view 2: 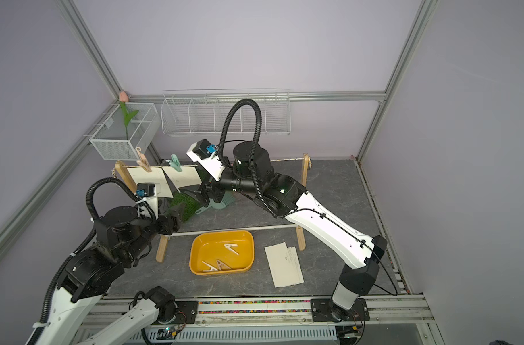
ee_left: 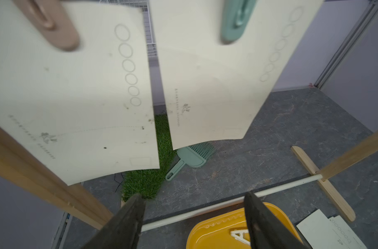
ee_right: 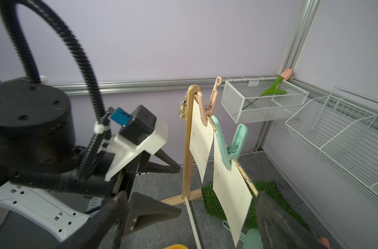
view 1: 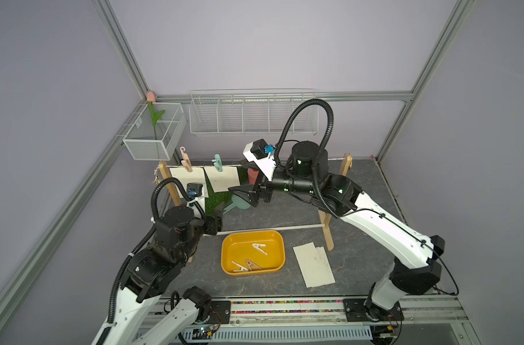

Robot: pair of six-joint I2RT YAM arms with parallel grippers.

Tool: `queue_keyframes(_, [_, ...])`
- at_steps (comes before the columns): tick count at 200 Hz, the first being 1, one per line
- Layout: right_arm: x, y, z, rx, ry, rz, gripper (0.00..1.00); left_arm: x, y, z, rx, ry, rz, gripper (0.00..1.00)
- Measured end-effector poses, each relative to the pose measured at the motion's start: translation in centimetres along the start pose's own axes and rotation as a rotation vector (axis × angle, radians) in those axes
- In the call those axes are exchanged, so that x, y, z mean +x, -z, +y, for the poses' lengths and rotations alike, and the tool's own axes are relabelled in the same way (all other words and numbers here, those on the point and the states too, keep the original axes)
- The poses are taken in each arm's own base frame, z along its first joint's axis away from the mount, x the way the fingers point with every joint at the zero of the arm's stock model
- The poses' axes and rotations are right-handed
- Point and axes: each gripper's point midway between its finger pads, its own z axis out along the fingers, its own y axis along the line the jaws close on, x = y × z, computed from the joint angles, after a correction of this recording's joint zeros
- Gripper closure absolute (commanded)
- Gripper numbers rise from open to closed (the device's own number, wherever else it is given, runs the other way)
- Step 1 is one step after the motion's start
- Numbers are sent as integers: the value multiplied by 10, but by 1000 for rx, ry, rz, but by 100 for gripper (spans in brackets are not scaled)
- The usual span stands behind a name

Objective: Remove the postcards from the strings
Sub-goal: Pinch the postcard on the clothesline.

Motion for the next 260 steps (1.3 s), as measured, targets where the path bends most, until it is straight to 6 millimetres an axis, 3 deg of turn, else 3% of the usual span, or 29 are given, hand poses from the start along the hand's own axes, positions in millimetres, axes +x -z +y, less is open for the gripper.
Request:
queue_keyframes(63, [-29,18,4,-19,33,-53,5,-24,-8,-16,229,62,-83,4])
queue_keyframes(87, [-42,24,4,-64,43,-68,2,-24,-10,-25,304,50,-75,3])
queue_keyframes(122, [-50,25,1,-122,46,-67,2,-34,-13,-14,302,50,-118,2])
queue_keyframes(181, [-31,14,11,-246,44,9,1,-42,-20,-8,325,11,-168,4])
queue_keyframes(260, [-18,18,18,-311,51,39,1,-46,-55,-6,421,16,-152,18])
